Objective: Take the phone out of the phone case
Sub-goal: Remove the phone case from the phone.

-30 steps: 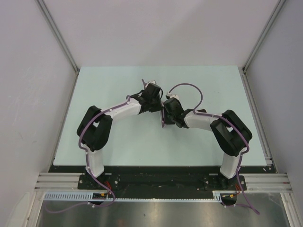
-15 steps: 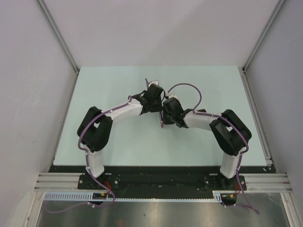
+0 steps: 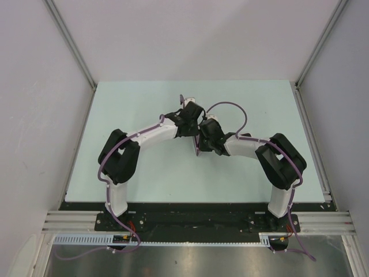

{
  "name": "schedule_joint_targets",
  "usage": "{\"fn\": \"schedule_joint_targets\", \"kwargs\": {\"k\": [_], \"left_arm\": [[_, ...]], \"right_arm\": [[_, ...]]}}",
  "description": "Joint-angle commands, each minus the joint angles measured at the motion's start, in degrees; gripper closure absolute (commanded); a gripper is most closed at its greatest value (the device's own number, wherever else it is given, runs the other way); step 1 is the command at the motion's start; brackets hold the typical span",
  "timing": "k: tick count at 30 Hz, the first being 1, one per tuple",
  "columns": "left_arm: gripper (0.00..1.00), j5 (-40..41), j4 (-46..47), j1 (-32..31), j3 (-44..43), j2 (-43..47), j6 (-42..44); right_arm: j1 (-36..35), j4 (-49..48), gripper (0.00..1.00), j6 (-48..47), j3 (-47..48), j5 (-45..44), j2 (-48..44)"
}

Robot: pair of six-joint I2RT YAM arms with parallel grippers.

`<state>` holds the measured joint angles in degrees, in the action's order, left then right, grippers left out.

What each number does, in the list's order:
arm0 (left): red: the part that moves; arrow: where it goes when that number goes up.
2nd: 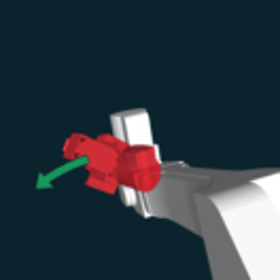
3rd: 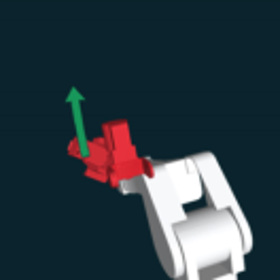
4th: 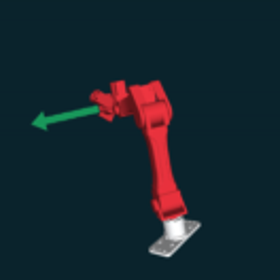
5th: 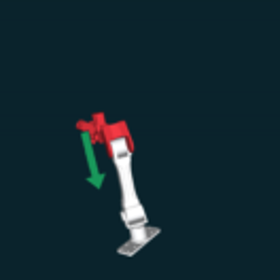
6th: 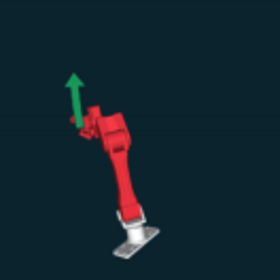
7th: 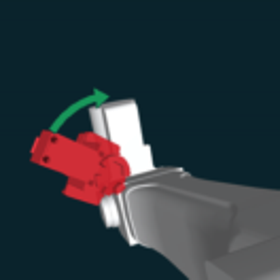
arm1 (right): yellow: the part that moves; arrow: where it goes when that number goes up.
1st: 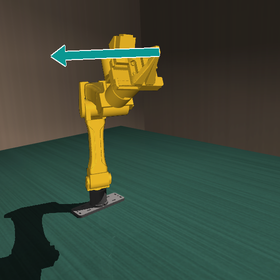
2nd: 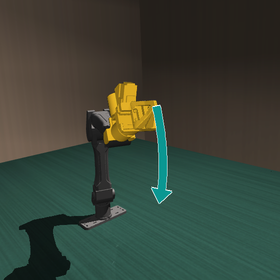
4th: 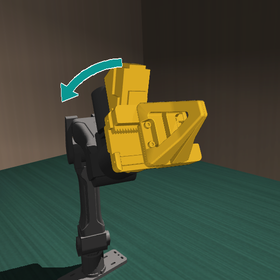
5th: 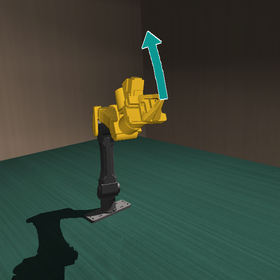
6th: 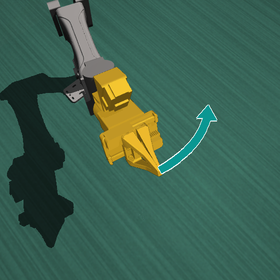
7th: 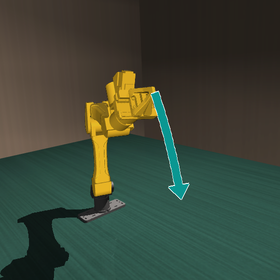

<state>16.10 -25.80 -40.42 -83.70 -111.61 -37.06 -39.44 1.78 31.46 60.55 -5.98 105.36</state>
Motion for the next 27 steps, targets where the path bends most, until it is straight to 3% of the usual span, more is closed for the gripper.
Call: {"fn": "schedule_joint_targets", "kwargs": {"k": [1, 7, 13, 16, 21, 27], "left_arm": [[0.71, 11.33, -19.37, 0.87, 3.02, -8.27, 3.84], [0.72, 15.98, -22.27, 1.22, -1.46, -13.18, 4.8], [0.78, 11.34, -22.01, 2.1, -2.96, -15.21, 4.45], [0.71, 4.76, -21.22, 2.81, -1.91, -15.04, 5.15], [0.62, 3.06, -20.16, 2.9, 2.4, -11.7, 8.4], [1.0, 3.42, -19.37, 2.98, 8.11, -6.79, 10.69]], "right_arm": [[0.68, -3.62, 1.0, 1.06, 1.32, -5.98, -2.71], [0.59, -3.45, 1.0, 1.23, 1.32, -5.89, -3.32], [0.59, -3.36, 1.0, 1.41, 1.41, -6.24, -3.76], [0.68, -3.1, 1.0, 1.5, 1.32, -6.33, -4.02], [0.51, -1.96, 1.0, 1.32, 1.32, -6.68, -4.99], [0.07, 0.85, 1.0, -0.61, 1.32, -9.74, -7.45]]}}
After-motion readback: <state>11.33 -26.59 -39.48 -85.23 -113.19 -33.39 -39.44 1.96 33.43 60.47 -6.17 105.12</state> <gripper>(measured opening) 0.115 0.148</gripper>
